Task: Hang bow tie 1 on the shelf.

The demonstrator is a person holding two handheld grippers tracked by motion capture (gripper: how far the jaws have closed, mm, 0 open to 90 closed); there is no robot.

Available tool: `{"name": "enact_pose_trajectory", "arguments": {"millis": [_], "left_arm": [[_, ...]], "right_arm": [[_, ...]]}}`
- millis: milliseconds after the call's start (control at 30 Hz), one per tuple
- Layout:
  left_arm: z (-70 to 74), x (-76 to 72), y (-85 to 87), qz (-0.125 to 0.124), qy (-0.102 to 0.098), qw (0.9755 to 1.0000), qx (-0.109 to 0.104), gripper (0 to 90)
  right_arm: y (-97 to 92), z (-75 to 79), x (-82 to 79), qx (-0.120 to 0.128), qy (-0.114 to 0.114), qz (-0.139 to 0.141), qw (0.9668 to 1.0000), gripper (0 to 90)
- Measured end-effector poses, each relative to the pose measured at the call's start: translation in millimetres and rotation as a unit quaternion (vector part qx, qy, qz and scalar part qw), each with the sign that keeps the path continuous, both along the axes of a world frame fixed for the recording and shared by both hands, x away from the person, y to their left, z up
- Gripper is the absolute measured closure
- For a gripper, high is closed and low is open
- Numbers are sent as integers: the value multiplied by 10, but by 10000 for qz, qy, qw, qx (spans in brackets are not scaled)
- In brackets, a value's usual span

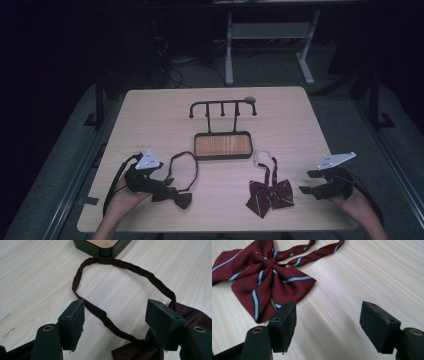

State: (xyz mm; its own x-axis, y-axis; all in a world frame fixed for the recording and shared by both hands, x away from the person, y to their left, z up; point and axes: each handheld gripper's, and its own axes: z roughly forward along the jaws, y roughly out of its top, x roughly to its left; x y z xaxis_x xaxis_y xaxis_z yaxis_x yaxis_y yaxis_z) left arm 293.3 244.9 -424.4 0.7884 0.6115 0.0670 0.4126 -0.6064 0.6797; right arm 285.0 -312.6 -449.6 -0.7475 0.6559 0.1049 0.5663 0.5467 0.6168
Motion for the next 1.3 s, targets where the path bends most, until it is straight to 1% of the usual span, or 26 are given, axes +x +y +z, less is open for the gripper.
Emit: {"name": "enact_pose_trajectory", "arguments": {"millis": [100,267,333,367,400,467,500,533,567,600,633,667,700,733,800,833,933,1000,1100,1167,1200,1300], "left_arm": [[1,-2,15,8,-5,10000,23,322],[-1,-15,20,83,1,10000,-34,322],[0,-14,11,37,-35,10000,30,322],[-3,-19,5,33,-32,10000,49,322],[-4,-24,2,26,-34,10000,82,322],[-3,-28,7,44,-57,9999,93,322],[1,-26,20,65,-43,10000,50,322],[1,-26,20,65,-43,10000,50,322],[3,-23,27,67,-50,10000,37,322],[7,-21,42,84,-51,10000,12,321],[7,-21,42,84,-51,10000,12,321],[8,-20,47,94,-52,9999,-1,321],[9,-19,51,97,-57,9999,-14,321],[13,-18,54,94,-64,9999,-19,320],[16,-20,57,97,-79,9999,-13,321],[19,-20,60,97,-88,9999,-14,321],[35,-24,78,129,-120,9998,-42,321],[36,-25,81,136,-112,9998,-67,321],[32,-21,88,142,-108,9998,-91,321],[27,-22,92,145,-100,9998,-63,321],[27,-22,92,145,-100,9998,-63,321],[20,-25,99,146,-94,9998,-63,321]], "right_arm": [[26,9,15,-2,-2,68,10000,291],[105,17,30,-127,4,199,9997,285],[127,33,22,-127,-11,198,9997,295],[157,64,23,-119,-6,258,9996,305],[157,64,23,-119,-6,258,9996,305],[209,103,26,-198,-65,288,9994,307],[265,148,38,-241,-89,358,9990,319],[265,148,38,-241,-89,358,9990,319],[296,170,49,-256,-89,396,9988,322],[372,210,64,-313,-88,443,9985,333],[372,210,64,-313,-88,443,9985,333],[410,230,73,-344,-60,481,9982,340],[448,247,85,-389,-58,502,9980,341],[510,297,109,-464,-72,543,9974,342],[536,324,122,-466,-69,555,9973,348],[574,383,153,-476,-105,556,9973,359],[607,462,214,-393,-35,516,9979,388],[634,489,255,-389,-5,508,9980,397],[689,481,318,-451,83,550,9974,398],[725,470,363,-491,139,602,9969,403],[725,470,363,-491,139,602,9969,403],[782,469,429,-548,183,645,9962,403]]}}
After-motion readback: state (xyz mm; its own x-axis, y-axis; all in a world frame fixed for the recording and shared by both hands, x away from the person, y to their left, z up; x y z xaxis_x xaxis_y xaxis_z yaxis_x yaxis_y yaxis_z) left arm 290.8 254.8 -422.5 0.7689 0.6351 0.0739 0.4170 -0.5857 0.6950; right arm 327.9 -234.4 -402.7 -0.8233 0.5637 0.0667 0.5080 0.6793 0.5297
